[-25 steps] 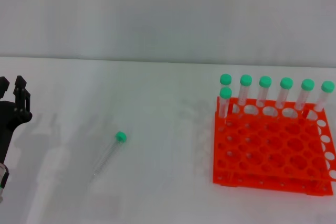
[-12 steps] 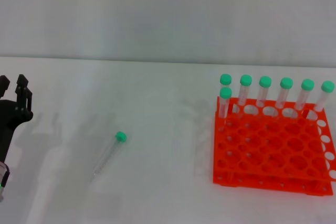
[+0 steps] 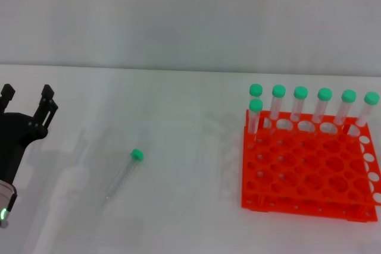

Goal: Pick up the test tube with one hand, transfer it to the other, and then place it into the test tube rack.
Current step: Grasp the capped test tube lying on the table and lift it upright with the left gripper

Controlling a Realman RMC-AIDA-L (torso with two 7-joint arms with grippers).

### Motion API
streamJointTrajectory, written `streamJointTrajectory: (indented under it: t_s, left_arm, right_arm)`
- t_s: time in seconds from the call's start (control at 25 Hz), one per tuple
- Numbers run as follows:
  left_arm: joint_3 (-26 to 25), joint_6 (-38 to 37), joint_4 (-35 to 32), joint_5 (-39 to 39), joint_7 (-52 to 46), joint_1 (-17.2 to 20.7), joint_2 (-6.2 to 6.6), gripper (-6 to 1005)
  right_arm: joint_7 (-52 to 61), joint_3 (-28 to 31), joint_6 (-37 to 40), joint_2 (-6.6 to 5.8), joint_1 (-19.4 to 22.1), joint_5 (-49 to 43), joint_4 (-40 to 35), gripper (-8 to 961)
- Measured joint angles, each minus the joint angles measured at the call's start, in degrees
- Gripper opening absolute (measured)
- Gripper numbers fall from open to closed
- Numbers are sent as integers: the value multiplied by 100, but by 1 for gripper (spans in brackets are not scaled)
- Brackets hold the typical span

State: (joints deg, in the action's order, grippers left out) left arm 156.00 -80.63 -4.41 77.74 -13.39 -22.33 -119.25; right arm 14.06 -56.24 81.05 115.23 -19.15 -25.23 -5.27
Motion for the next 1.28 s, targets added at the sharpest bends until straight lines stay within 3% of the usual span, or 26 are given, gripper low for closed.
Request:
streamJointTrajectory:
  t_s: [0.24, 0.44, 0.64, 1.0, 1.28]
  left_arm:
    - [-2, 81, 3, -27, -51, -17, 10, 815]
    - [1, 72, 11, -180, -154, -24, 21, 893]
    - [1, 45, 253, -566, -922, -126, 77, 893]
    - [33, 3, 1779, -1583, -3605, -599, 76, 892]
    - [710, -184, 3152, -2046, -5823, -928, 63, 892]
  right_arm:
    - [0, 0, -11, 0, 26, 1, -1, 313]
    - [0, 39, -11, 0, 41, 7, 51, 314]
    - [0, 44, -17, 0, 43, 11, 64, 315]
    - [-3, 53, -20, 0, 49, 11, 70, 316]
    - [-7, 52, -52, 0, 27, 9, 66, 318]
